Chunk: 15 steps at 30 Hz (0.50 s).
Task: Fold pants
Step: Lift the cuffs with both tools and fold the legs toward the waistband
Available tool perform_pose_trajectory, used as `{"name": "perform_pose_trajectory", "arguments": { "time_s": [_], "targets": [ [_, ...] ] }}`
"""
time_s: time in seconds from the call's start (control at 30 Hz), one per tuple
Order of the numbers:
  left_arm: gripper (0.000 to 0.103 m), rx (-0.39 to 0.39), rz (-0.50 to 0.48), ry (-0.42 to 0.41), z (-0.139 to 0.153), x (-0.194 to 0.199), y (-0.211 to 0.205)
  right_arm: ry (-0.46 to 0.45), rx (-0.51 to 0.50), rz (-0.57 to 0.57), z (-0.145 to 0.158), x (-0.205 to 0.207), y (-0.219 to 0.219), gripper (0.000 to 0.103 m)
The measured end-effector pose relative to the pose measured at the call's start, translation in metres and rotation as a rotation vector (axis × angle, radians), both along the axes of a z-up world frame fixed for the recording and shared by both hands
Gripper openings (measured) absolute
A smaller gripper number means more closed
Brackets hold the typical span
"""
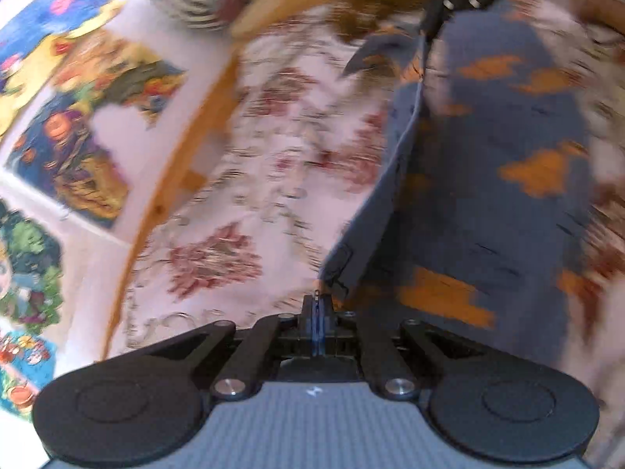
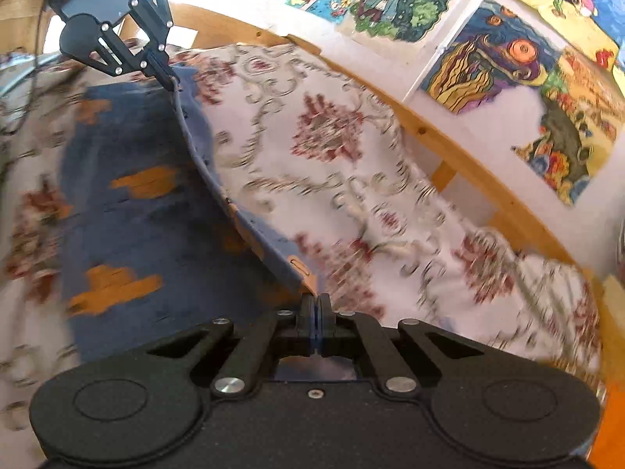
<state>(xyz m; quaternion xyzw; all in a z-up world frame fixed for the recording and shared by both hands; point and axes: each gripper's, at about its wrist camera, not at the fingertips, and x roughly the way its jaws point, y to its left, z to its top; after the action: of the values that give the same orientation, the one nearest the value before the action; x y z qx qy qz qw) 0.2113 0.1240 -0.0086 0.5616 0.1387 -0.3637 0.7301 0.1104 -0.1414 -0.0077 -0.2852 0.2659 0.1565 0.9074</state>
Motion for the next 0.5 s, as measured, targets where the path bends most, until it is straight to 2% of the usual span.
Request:
{"name": "perform_pose_trajectory", "arguments": {
  "time_s": [0.1,0.23,0.5],
  "targets": [
    [0.001,0.051,-0.037,0.023,-0.012,-0.020,0.005,0.037,0.014,-0.014,-0.012,-0.031,0.010,0.000],
    [0.001,0.065,-0.060,0.051,-0.022,-0.037,0.011,0.072,0.011,-0.016,-0.025,-0.058,0.026,0.000],
    [0.001,0.080,-0.060,0.113,-0.033,-0.063,0.028,0.126,0.023,-0.021,-0.038,-0.075,0.036,0.000]
  ]
}}
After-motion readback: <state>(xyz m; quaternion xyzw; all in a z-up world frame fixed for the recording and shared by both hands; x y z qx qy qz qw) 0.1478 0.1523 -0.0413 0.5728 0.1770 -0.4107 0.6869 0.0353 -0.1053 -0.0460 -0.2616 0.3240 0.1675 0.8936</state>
